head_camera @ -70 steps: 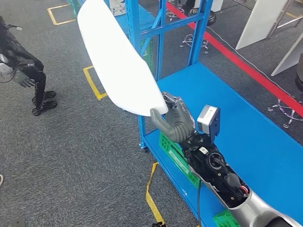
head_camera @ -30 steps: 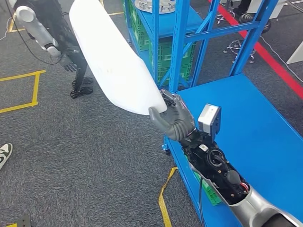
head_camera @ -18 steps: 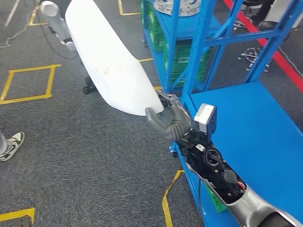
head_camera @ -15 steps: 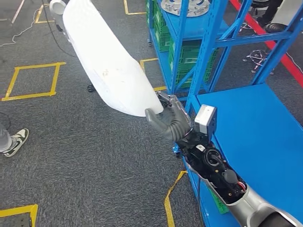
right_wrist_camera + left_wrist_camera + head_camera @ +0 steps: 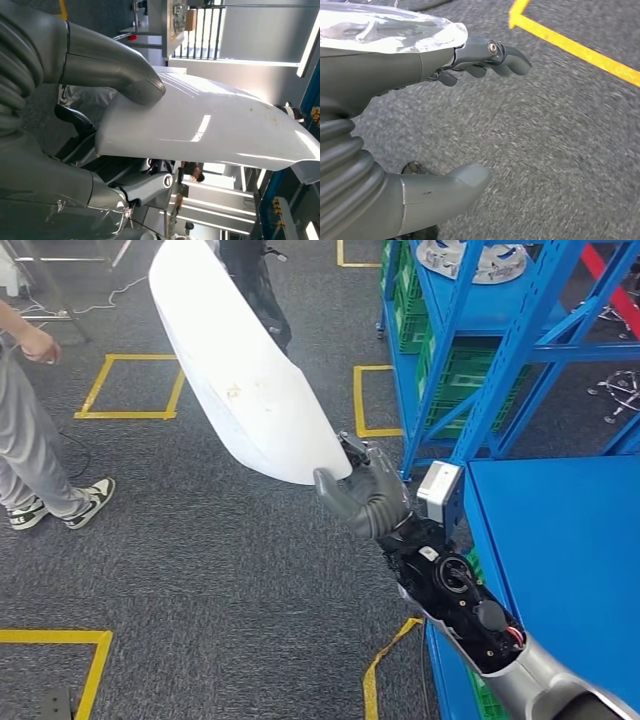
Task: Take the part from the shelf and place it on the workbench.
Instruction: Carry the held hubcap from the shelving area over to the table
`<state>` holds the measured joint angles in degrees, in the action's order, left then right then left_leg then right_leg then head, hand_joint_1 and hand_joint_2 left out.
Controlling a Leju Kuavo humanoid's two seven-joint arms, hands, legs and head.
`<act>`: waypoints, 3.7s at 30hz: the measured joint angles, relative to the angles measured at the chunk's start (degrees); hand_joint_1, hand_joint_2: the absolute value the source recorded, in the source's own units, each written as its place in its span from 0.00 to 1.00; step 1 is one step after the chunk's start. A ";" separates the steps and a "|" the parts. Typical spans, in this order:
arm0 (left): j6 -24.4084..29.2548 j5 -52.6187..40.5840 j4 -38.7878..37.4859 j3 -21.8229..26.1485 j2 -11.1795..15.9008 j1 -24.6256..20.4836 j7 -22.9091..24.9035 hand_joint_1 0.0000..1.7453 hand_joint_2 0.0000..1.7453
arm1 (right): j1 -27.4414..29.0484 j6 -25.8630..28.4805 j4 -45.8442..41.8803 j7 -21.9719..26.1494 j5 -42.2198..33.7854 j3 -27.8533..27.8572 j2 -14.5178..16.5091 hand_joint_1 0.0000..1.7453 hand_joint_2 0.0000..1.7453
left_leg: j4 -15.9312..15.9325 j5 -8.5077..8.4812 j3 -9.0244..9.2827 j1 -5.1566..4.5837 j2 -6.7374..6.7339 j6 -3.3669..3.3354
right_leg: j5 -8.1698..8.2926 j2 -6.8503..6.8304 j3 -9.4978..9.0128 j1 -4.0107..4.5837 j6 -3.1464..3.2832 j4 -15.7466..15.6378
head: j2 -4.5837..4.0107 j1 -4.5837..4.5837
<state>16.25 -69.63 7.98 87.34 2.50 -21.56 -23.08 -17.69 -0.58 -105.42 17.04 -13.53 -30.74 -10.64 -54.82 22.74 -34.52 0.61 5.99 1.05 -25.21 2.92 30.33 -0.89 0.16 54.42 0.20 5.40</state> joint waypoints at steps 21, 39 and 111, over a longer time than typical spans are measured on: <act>0.21 -0.12 -0.03 0.00 -0.28 -0.50 -0.11 0.00 1.00 | 0.78 -0.02 -0.02 0.09 0.33 0.03 0.00 1.00 1.00 | 1.18 -0.33 1.32 -0.30 -4.00 -2.25 | -8.91 -3.20 7.70 0.31 -1.98 18.11 | 0.00 0.01; 1.44 -2.33 -0.09 0.00 -0.80 -1.10 0.39 0.00 1.00 | 0.91 -0.60 0.14 -0.05 -0.90 0.21 0.00 1.00 1.00 | -9.01 2.67 -3.87 0.01 -6.91 0.90 | -0.22 -6.49 -0.29 -0.01 0.41 -0.23 | 0.00 -1.05; 0.13 -3.98 -0.25 0.00 -0.26 -1.73 2.49 0.00 1.00 | -2.11 -2.90 5.29 1.51 -2.29 -0.05 0.87 1.00 1.00 | 1.22 -0.52 0.77 -0.30 -5.17 -2.66 | -8.58 -3.38 6.01 0.08 -2.40 14.58 | 0.00 -0.23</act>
<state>16.37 -73.61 7.74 87.34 2.23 -23.29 -20.59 -19.80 -3.48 -100.13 18.56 -15.82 -30.79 -9.77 -53.60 22.22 -33.76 0.31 0.81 -1.61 -33.79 -0.46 36.34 -0.81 -2.24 69.00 0.20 5.18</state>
